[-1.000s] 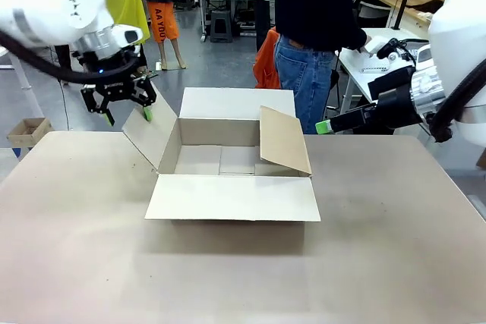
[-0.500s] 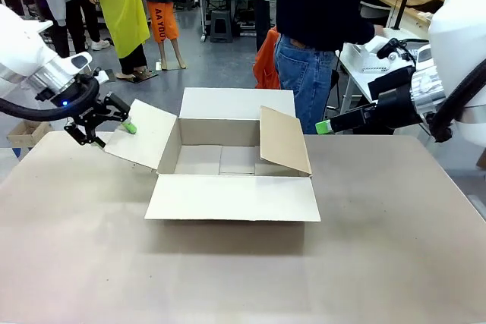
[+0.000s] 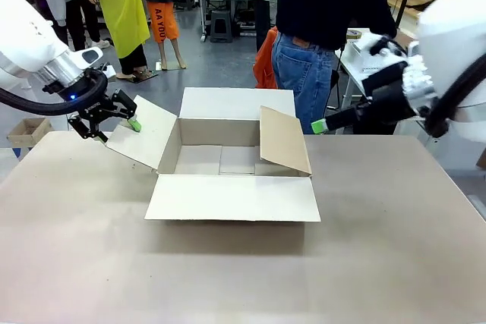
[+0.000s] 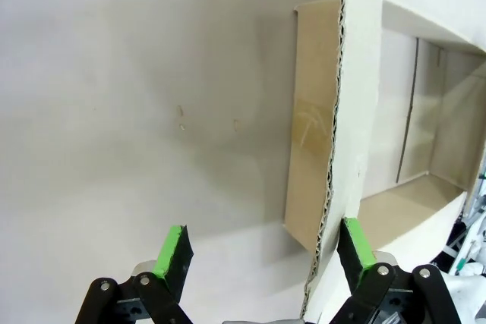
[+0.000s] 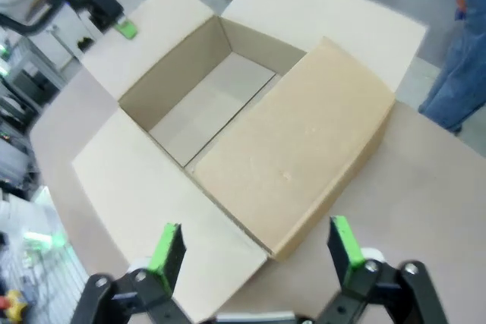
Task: Pack the gift set into the box.
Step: Place both hands on the side flaps of the Package Box and spread them outward.
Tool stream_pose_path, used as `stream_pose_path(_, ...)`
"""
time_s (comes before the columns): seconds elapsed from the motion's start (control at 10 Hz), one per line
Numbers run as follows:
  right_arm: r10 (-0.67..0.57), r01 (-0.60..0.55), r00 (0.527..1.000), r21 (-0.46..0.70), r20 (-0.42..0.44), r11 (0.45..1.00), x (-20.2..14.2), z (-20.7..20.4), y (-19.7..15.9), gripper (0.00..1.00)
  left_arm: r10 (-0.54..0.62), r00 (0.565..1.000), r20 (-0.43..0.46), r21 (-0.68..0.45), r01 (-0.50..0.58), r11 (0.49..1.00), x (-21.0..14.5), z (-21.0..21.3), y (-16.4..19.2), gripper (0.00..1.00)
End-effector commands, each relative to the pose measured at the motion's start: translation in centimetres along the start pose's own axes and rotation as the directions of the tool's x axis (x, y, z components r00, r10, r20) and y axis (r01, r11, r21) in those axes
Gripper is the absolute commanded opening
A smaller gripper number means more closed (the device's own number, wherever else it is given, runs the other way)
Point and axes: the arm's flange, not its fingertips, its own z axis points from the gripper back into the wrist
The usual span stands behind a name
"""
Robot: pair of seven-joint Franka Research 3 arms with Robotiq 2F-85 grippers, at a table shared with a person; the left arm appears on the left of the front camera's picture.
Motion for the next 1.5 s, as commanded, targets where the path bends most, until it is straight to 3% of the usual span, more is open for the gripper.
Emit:
stream_pose_path(0.0,0.035,-0.057,0.976,-0.1,-0.217,0.993,7.8,-0.2,3.9,1.0,0.012,1.0,0.007,0.014,-0.012,1.0,-0.1,0.2,0.1,1.0)
stream_pose_path(0.3,-0.017,-0.102,0.879,-0.223,-0.476,0.969,11.7,-1.9,6.3,1.0,0.012,1.0,0.007,0.014,-0.012,1.0,-0.1,0.2,0.1,1.0)
stream_pose_path(0.4,-0.045,-0.105,0.868,-0.27,-0.494,0.957,11.9,-3.5,6.9,1.0,0.012,1.0,0.007,0.014,-0.012,1.0,-0.1,0.2,0.1,1.0)
stream_pose_path(0.6,-0.081,-0.115,0.901,-0.417,-0.426,0.902,11.4,-8.1,8.5,1.0,0.012,1.0,0.007,0.014,-0.012,1.0,-0.1,0.2,0.1,1.0)
stream_pose_path(0.7,0.109,-0.285,0.889,-0.352,-0.444,0.892,9.3,-10.3,9.1,1.0,0.012,1.0,0.007,0.014,-0.012,1.0,-0.1,0.2,0.1,1.0)
stream_pose_path(0.8,-0.066,-0.125,0.882,-0.369,-0.466,0.921,10.8,-4.8,7.4,1.0,0.012,1.0,0.007,0.014,-0.012,1.0,-0.1,0.2,0.1,1.0)
stream_pose_path(0.9,-0.066,-0.125,0.882,-0.369,-0.466,0.921,10.8,-4.8,7.4,1.0,0.012,1.0,0.007,0.014,-0.012,1.0,-0.1,0.2,0.1,1.0)
stream_pose_path(1.0,0.007,-0.193,0.882,-0.346,-0.472,0.918,10.0,-8.3,9.2,1.0,0.012,1.0,0.007,0.014,-0.012,1.0,-0.1,0.2,0.1,1.0)
stream_pose_path(1.1,-0.011,-0.33,0.762,-0.403,-0.648,0.854,9.5,-8.6,9.4,1.0,0.012,1.0,0.007,0.014,-0.012,1.0,-0.1,0.2,0.1,1.0)
stream_pose_path(1.2,-0.046,-0.414,0.686,-0.441,-0.726,0.796,10.4,-11.7,12.0,1.0,0.012,1.0,0.007,0.014,-0.012,1.0,-0.1,0.2,0.1,1.0)
stream_pose_path(1.3,-0.075,-0.426,0.654,-0.449,-0.753,0.786,11.1,-15.0,13.8,1.0,0.012,1.0,0.007,0.014,-0.012,1.0,-0.1,0.2,0.1,1.0)
stream_pose_path(1.4,-0.156,-0.354,0.674,-0.501,-0.722,0.79,11.5,-17.5,14.6,1.0,0.012,1.0,0.007,0.014,-0.012,1.0,-0.1,0.2,0.1,1.0)
